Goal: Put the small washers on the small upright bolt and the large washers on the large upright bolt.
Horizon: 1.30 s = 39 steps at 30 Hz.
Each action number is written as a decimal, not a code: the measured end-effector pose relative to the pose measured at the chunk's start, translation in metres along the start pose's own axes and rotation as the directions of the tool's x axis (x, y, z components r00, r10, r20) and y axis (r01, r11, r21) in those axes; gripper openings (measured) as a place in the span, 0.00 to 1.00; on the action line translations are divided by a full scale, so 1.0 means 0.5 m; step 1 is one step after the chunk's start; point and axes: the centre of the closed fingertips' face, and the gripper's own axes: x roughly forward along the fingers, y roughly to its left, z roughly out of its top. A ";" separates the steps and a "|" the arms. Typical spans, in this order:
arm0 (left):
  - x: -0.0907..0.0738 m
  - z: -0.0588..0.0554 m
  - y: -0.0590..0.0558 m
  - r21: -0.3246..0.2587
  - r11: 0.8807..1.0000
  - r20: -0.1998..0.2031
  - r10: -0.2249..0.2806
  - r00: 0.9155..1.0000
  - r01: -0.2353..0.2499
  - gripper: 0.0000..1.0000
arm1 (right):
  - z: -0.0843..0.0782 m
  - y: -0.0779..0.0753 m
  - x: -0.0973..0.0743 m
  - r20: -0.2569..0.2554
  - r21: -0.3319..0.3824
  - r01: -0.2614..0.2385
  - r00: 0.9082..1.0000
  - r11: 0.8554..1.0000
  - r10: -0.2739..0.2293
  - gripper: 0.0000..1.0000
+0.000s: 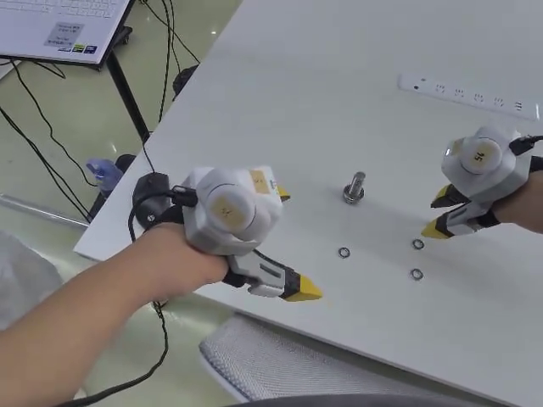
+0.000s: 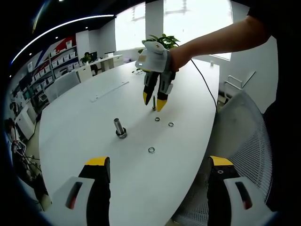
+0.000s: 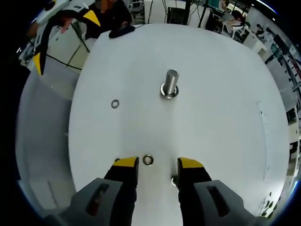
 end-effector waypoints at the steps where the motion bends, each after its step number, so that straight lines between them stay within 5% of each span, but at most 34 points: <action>1: 0.000 0.000 0.001 0.000 1.000 0.000 0.001 1.000 -0.001 0.85 | 0.000 0.004 0.002 0.002 0.002 -0.006 1.000 1.000 0.006 0.34; 23: -0.001 -0.008 0.004 -0.012 1.000 0.000 -0.003 1.000 0.003 0.83 | -0.039 0.034 0.070 -0.043 0.007 -0.039 0.998 0.999 0.040 0.31; 39: 0.000 -0.010 0.003 -0.010 1.000 -0.001 -0.005 1.000 0.005 0.80 | -0.043 0.030 0.073 -0.052 -0.005 -0.019 0.998 1.000 0.019 0.26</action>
